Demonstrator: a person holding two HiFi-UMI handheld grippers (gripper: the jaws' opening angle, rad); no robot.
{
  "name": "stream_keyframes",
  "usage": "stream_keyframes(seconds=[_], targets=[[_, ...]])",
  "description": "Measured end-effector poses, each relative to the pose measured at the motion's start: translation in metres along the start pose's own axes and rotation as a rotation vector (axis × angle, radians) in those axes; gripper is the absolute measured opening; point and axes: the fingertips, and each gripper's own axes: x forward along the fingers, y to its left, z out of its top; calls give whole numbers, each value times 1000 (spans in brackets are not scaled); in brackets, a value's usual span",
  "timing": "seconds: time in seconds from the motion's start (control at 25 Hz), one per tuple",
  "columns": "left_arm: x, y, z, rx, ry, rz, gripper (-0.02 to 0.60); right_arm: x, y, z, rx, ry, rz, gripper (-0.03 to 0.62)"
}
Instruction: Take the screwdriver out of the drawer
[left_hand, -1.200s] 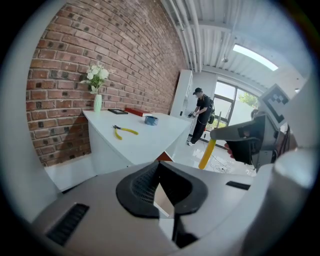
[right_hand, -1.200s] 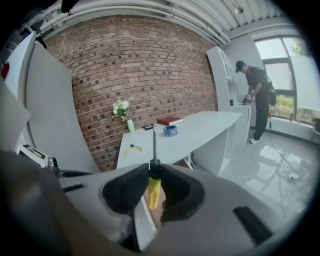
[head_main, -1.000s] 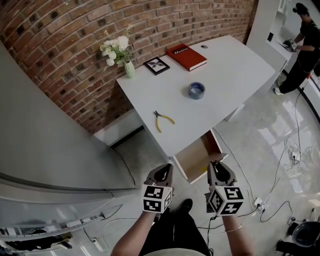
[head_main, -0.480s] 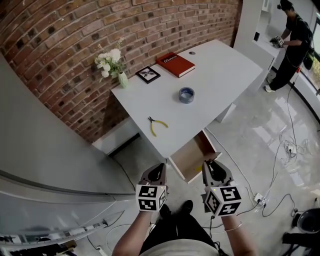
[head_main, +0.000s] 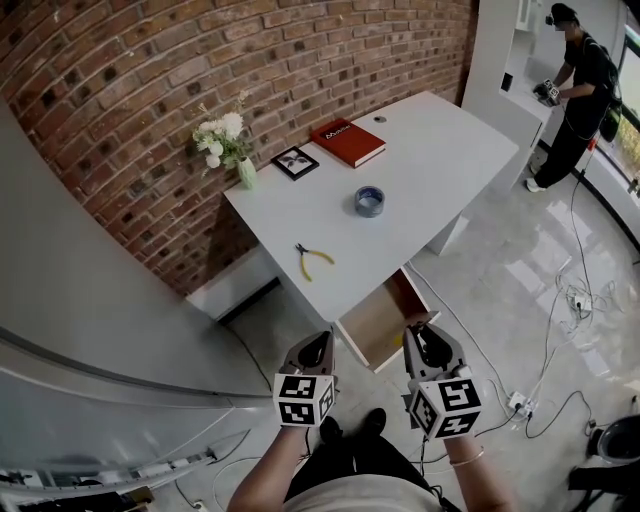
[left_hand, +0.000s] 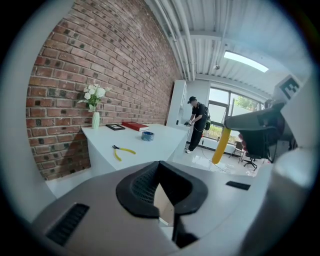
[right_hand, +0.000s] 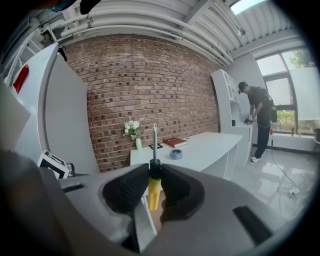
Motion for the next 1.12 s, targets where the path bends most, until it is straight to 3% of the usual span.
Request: stream_keyframes(seconds=[1.12], targets=[[4,7,24,12,-30,6,-8,10,6,22,-41,-23,0,80]])
